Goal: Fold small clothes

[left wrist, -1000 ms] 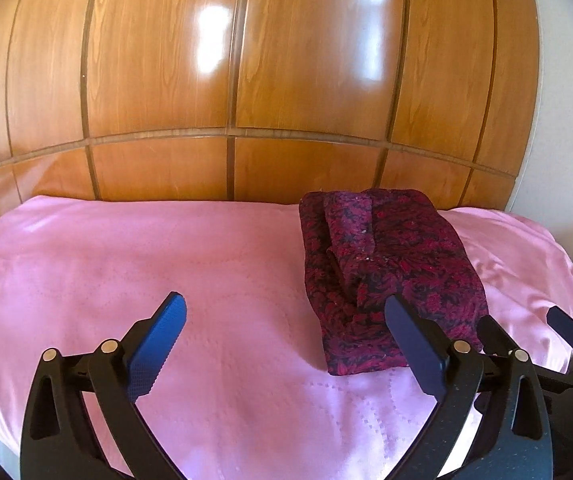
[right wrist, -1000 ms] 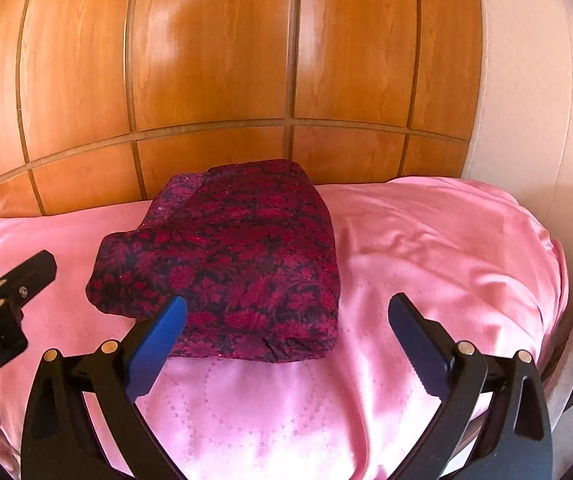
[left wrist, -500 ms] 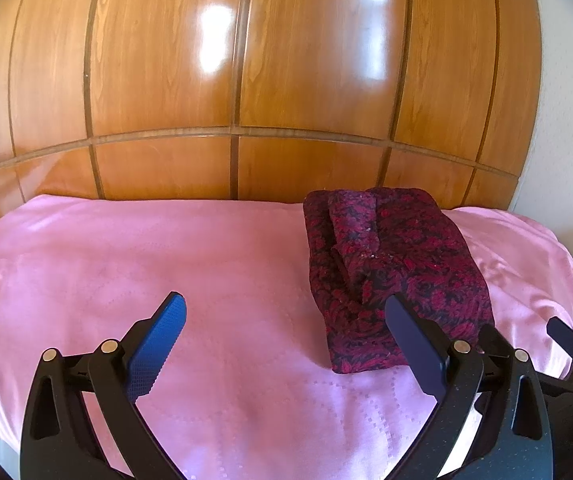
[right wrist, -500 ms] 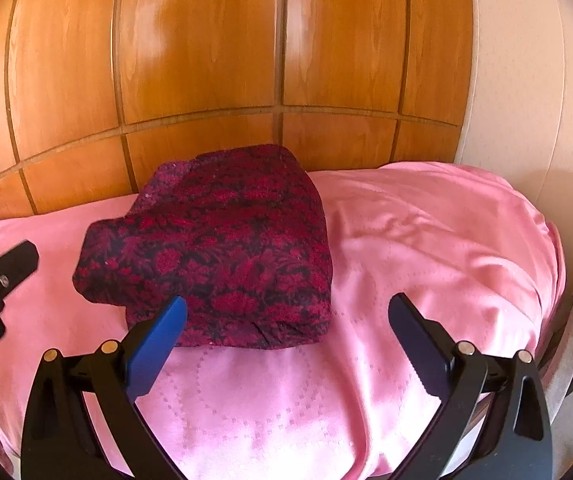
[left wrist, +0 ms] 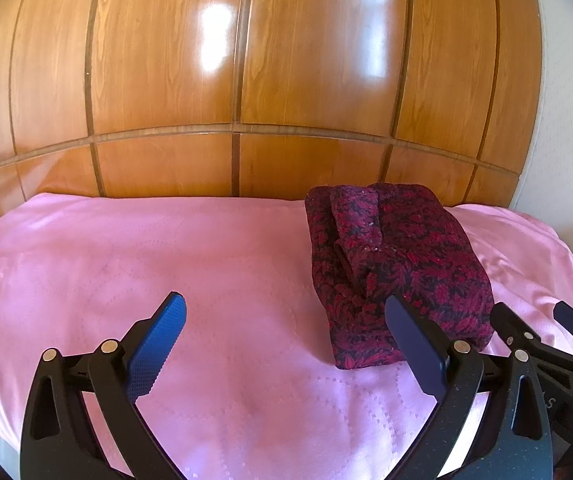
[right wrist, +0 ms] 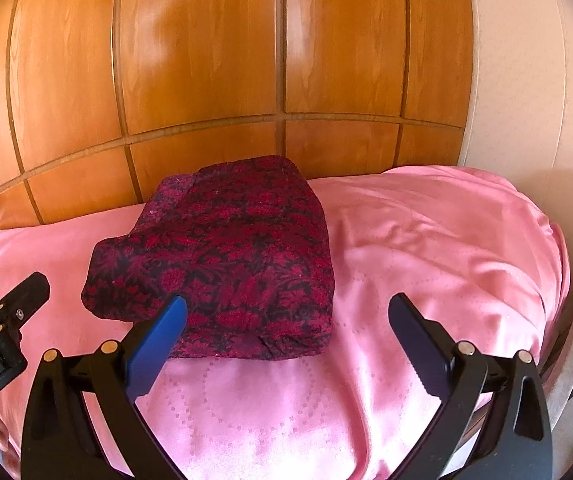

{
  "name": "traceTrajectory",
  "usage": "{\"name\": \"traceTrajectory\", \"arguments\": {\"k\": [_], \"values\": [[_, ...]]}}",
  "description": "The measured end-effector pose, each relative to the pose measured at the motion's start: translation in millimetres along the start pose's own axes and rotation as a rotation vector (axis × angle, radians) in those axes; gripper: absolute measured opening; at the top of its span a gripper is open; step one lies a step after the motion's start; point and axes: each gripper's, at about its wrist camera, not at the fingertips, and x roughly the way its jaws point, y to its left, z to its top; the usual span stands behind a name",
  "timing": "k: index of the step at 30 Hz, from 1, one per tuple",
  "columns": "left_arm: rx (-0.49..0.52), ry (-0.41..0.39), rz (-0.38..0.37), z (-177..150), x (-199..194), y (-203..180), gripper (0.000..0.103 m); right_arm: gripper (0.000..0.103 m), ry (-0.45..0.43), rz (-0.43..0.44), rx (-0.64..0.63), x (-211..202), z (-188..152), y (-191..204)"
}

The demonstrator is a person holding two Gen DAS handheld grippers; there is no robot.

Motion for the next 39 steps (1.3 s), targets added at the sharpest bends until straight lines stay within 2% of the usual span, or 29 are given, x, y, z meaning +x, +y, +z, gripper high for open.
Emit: {"name": "traceTrajectory", "arguments": {"k": [39], "values": [[0.003, -0.017, 0.004, -1, -7, 1, 0.099, 0.101, 0.01, 0.028, -0.034, -1, -4, 15]]}}
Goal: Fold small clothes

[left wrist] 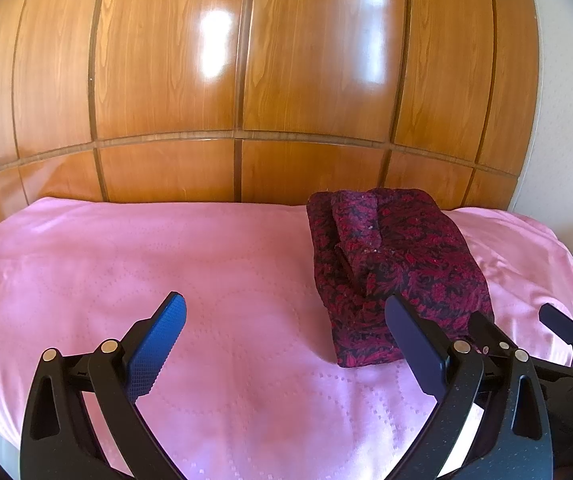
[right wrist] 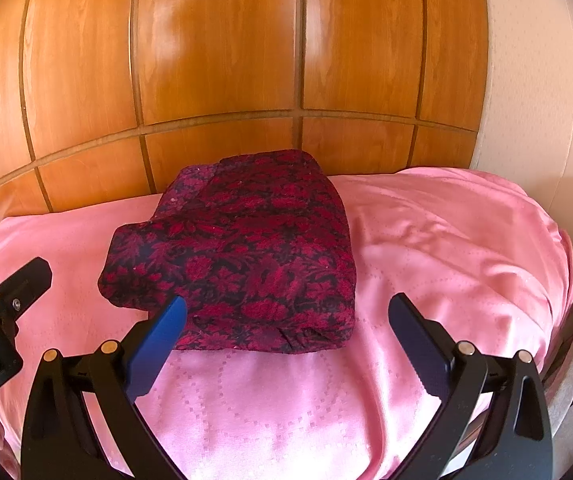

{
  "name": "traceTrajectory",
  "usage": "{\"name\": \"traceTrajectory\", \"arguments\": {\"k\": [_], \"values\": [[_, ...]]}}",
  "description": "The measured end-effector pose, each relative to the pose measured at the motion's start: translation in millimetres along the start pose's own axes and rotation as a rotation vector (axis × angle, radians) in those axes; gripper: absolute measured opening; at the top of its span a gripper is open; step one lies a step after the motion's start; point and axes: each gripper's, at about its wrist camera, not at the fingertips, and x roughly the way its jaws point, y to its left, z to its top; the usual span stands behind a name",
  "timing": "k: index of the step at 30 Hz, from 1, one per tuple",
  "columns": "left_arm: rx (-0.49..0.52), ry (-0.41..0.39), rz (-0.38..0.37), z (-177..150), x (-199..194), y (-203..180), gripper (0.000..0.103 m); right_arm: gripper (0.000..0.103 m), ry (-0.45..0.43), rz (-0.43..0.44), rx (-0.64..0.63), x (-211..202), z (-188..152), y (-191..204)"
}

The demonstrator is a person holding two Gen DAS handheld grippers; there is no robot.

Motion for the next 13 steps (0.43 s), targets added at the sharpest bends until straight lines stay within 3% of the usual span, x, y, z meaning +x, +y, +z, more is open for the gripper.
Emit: {"name": "traceTrajectory", "arguments": {"k": [10, 13], "values": [[-0.035, 0.031, 0.023, -2, 8, 2, 0.099, 0.101, -0.021, 0.012, 0.013, -2, 3, -5], [-0.041, 0.041, 0.032, -3, 12, 4, 0.099, 0.101, -0.029, -0.027, 0.049, 4, 12, -22]]}}
